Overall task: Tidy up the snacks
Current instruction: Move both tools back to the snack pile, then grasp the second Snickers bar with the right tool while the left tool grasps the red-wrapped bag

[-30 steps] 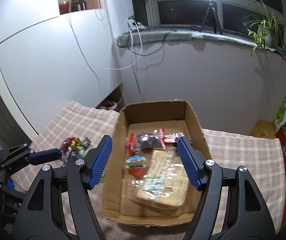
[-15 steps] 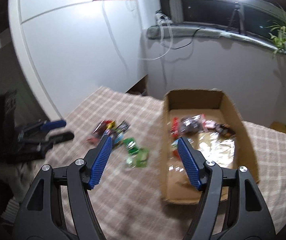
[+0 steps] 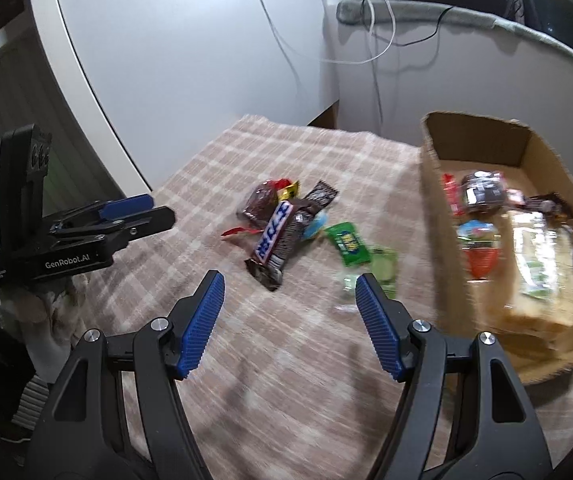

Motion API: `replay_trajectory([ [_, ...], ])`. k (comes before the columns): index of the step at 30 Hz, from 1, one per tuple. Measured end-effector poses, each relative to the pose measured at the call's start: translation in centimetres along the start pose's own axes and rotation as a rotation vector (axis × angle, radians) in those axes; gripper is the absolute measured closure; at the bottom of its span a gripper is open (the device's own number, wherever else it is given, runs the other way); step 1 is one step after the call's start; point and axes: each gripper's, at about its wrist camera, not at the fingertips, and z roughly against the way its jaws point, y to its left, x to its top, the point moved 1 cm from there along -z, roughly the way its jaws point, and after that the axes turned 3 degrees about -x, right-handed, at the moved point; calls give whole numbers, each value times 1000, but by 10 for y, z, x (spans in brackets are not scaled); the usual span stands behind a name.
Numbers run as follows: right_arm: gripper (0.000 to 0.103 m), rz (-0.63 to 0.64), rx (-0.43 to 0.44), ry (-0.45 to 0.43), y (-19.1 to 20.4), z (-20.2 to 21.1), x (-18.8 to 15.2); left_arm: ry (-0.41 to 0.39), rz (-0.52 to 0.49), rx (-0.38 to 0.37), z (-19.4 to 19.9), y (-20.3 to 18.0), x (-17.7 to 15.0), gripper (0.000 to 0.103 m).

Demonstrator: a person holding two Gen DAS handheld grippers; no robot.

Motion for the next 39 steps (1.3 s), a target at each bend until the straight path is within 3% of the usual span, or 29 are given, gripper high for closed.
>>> replay_trajectory([
  [9, 33, -31, 31, 43, 15, -46, 12, 47, 92, -92, -32, 6, 16, 39],
  [11, 37, -35, 29, 48, 16, -53, 14, 57, 112, -111, -40, 4, 21, 39],
  [13, 42, -43, 30, 56, 15, -59, 15, 70, 128, -132, -49, 3, 26, 39],
  [24, 42, -94, 55, 82, 10, -81, 22, 150, 231, -190, -88, 12, 35, 41],
  [26, 45, -104, 58, 88, 9, -85, 23, 161, 229, -188, -90, 12, 34, 46],
  [28, 54, -115, 65, 98, 8, -90, 25, 167, 231, -176, -93, 12, 33, 50],
  [34, 60, -120, 76, 108, 8, -97, 26, 187, 220, -170, -98, 11, 30, 68],
  [35, 62, -121, 79, 110, 8, -98, 26, 188, 218, -167, -99, 11, 30, 70],
  [36, 70, -126, 76, 110, 6, -98, 26, 187, 219, -167, -99, 12, 29, 70],
  [39, 70, -136, 89, 108, 3, -96, 23, 177, 223, -159, -97, 14, 29, 72],
])
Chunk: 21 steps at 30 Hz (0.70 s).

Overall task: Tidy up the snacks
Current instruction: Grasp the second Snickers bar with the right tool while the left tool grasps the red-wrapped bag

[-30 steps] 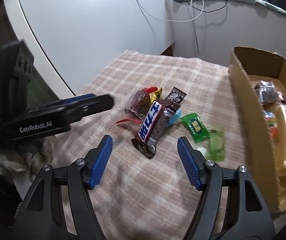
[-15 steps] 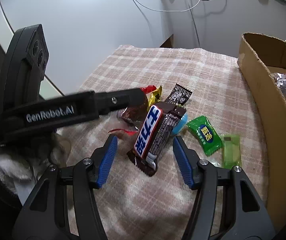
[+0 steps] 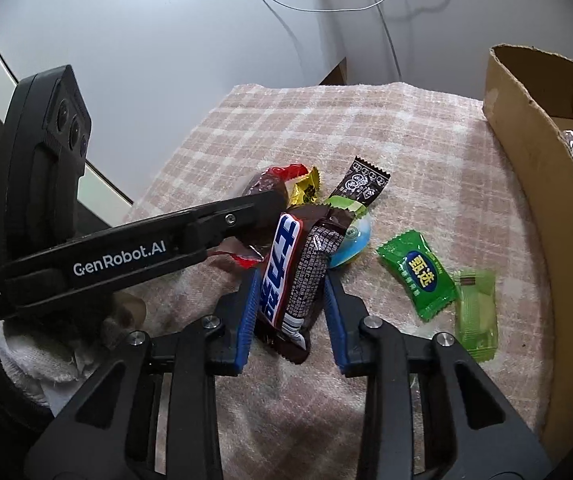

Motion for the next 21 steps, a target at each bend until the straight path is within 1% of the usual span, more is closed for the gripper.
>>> replay_trajectory([
  [3, 71, 1, 2, -6, 0, 3, -2, -6, -13, 11, 2, -1, -1, 72],
  [5, 77, 1, 4, -16, -1, 5, -3, -13, -21, 19, 4, 0, -2, 72],
  [7, 79, -5, 9, -24, -2, 7, -2, -18, -21, 22, 6, 0, -3, 72],
  [14, 81, 1, 19, -39, -4, 14, -6, -42, -27, 38, 17, 1, -6, 72],
  [21, 82, 13, 16, -70, 1, 33, -12, -75, -53, 55, 32, -6, -10, 73],
])
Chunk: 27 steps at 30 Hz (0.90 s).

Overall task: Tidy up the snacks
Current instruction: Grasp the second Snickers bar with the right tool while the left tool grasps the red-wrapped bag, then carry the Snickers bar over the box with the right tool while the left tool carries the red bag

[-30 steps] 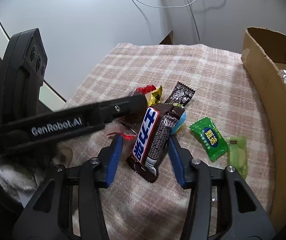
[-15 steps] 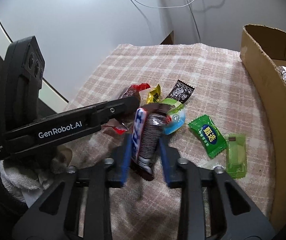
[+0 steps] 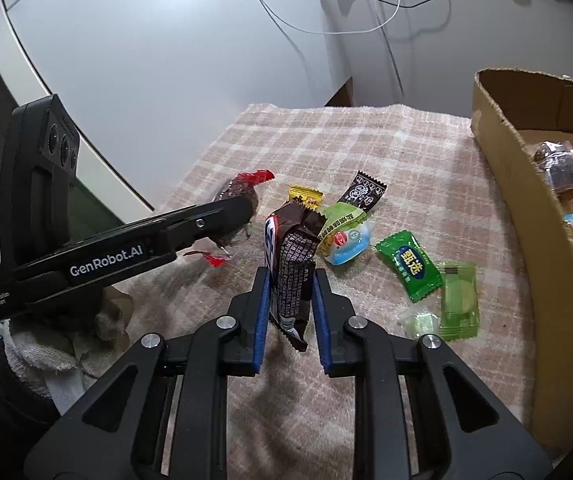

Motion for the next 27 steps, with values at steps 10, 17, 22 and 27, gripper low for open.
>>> replay_trajectory([
  [10, 82, 2, 0, -63, -2, 41, -3, -64, -55, 0, 27, -24, -4, 72],
  [17, 82, 0, -13, -119, -12, 78, -3, -106, -97, -17, 42, -49, -5, 72],
  [22, 82, -8, -30, -155, -25, 100, 0, -123, -137, -29, 48, -71, -6, 72],
  [27, 82, -19, -54, -187, -39, 121, -1, -133, -178, -46, 49, -94, -6, 72],
])
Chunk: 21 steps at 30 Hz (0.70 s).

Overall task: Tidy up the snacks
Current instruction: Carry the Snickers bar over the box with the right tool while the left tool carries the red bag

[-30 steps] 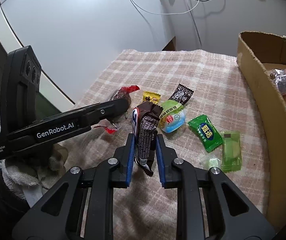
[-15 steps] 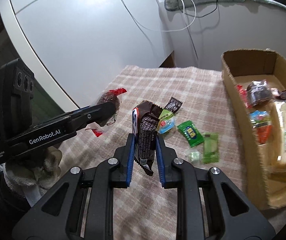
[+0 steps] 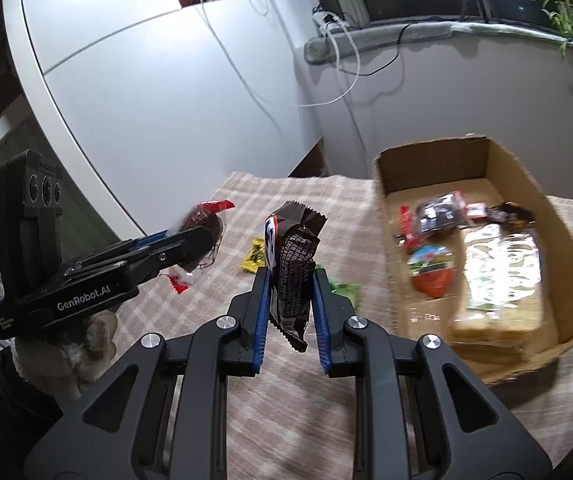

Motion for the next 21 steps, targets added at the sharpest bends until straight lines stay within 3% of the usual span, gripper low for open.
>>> replay_trajectory([
  [21, 82, -41, -111, -50, -94, 44, 21, 31, -127, -77, -45, -89, 14, 72],
])
